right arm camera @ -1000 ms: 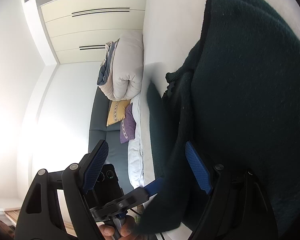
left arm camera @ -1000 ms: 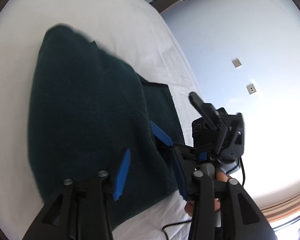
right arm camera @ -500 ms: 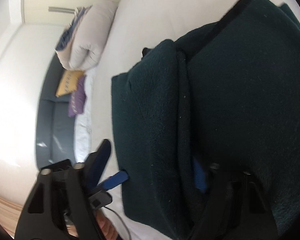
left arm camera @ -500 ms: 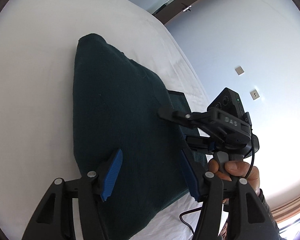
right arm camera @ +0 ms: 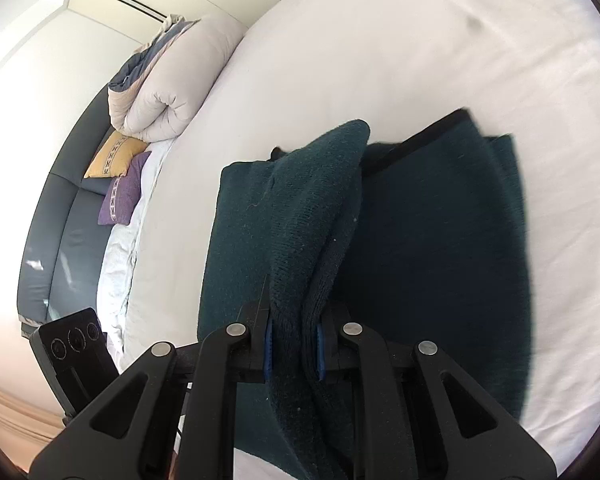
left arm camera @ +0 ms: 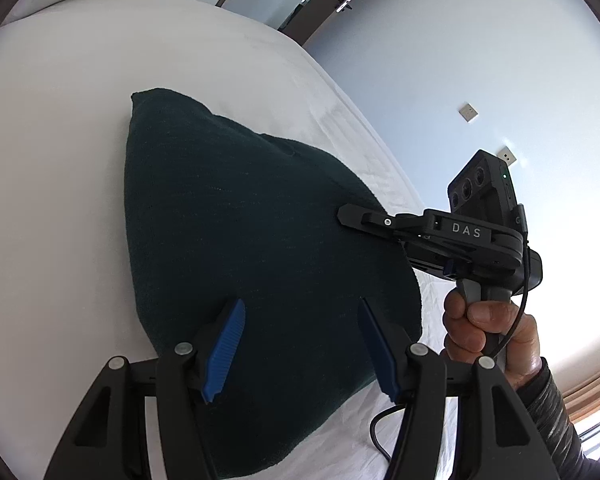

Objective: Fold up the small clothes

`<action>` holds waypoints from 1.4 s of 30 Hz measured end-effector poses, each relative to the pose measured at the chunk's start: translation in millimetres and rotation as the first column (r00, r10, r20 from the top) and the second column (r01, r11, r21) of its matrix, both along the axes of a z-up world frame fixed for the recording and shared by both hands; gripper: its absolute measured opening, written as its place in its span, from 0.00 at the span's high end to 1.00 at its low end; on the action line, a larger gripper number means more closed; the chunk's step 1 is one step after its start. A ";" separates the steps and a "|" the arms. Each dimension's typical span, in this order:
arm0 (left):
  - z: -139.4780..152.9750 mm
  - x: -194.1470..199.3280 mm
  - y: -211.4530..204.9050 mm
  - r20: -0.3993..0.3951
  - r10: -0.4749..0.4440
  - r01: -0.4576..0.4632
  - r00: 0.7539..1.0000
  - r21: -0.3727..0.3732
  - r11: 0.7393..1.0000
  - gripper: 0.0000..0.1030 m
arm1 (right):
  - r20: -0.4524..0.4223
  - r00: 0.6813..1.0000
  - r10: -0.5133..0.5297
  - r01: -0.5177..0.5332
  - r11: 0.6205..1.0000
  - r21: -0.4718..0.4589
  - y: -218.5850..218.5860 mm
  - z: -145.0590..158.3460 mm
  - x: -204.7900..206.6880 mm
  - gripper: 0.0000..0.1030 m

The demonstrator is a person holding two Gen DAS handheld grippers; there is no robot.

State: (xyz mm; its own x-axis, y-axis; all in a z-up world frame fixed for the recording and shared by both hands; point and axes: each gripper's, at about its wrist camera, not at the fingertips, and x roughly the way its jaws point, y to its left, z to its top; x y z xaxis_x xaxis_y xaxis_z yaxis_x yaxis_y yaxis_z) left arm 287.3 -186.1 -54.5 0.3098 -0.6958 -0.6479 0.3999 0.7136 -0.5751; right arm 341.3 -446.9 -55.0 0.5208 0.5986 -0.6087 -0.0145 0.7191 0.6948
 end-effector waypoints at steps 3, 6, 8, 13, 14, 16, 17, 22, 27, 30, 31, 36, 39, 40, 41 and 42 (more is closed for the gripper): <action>-2.4 0.2 -10.3 -0.009 -0.016 0.016 1.000 0.001 1.000 0.40 | 0.004 1.000 -0.023 0.023 1.000 -0.010 -19.4 0.7 -9.4 0.86; -2.0 0.3 -23.5 0.001 -0.034 0.034 0.999 0.022 0.999 0.40 | 0.001 0.998 -0.058 0.058 0.998 -0.001 -41.1 -0.9 -19.1 0.86; -3.7 2.4 -32.2 0.004 -0.045 0.044 0.999 0.043 0.998 0.40 | 0.000 0.997 -0.077 0.077 0.997 0.004 -49.2 -3.3 -24.2 0.86; -9.7 0.8 -42.9 0.005 -0.050 0.049 0.999 0.072 0.996 0.40 | -0.019 0.993 -0.118 0.119 0.992 0.031 -64.9 -22.7 -29.9 0.86; -10.3 -0.1 -44.7 0.009 -0.052 0.052 0.999 0.078 0.996 0.40 | -0.016 0.992 -0.124 0.125 0.991 0.044 -66.0 -27.0 -31.2 0.86; -14.1 0.2 -47.3 0.008 -0.058 0.057 0.998 0.092 0.994 0.40 | -0.009 0.991 -0.133 0.134 0.989 0.056 -67.9 -36.8 -40.7 0.86; -17.1 0.6 -48.9 0.005 -0.062 0.061 0.998 0.099 0.993 0.41 | -0.015 0.991 -0.134 0.135 0.989 0.059 -70.1 -46.0 -46.4 0.87; -26.7 -1.5 -60.0 0.020 -0.085 0.081 0.996 0.153 0.985 0.41 | -0.020 0.989 -0.147 0.149 0.976 0.156 -68.0 -72.1 -44.7 0.88; -14.9 -8.4 -52.9 0.045 -0.060 0.052 0.997 0.160 0.986 0.41 | -0.033 0.985 -0.169 0.172 0.977 0.124 -64.4 -56.1 -68.3 0.79; -20.0 -6.2 -59.0 0.040 -0.074 0.064 0.996 0.210 0.976 0.41 | 0.025 0.986 -0.166 0.165 0.986 0.033 -57.4 -38.4 -94.2 0.78; -23.9 -5.0 -61.6 0.029 -0.077 0.069 0.997 0.222 0.973 0.41 | 0.027 0.986 -0.164 0.164 0.986 0.007 -54.1 -38.0 -100.7 0.78; -30.4 -6.4 -74.6 0.037 -0.094 0.080 0.995 0.288 0.954 0.41 | 0.052 0.987 -0.153 0.157 0.983 -0.097 -44.8 -60.0 -130.0 0.80; -32.5 -2.9 -73.1 0.018 -0.091 0.082 0.996 0.278 0.957 0.41 | 0.062 0.981 -0.182 0.185 0.981 -0.057 -48.9 -65.5 -141.5 0.81; -33.7 -2.4 -71.3 0.012 -0.087 0.081 0.996 0.269 0.960 0.41 | 0.062 0.980 -0.187 0.191 0.980 -0.057 -48.8 -65.0 -143.5 0.81; -34.1 -1.7 -70.6 0.007 -0.085 0.080 0.996 0.264 0.961 0.41 | 0.064 0.980 -0.189 0.193 0.979 -0.068 -46.3 -62.9 -144.4 0.81; -35.5 -2.8 -69.6 0.007 -0.086 0.081 0.996 0.266 0.961 0.41 | 0.066 0.980 -0.187 0.193 0.977 -0.091 -43.4 -59.6 -146.0 0.81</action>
State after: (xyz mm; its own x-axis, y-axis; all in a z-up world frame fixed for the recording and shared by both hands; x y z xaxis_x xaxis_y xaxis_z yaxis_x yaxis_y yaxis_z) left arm 284.5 -255.7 -90.0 0.2715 -0.5239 -0.8073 0.4730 0.8032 -0.3621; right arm 195.3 -490.3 -114.6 0.6544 0.4253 -0.6252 0.0915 0.7762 0.6238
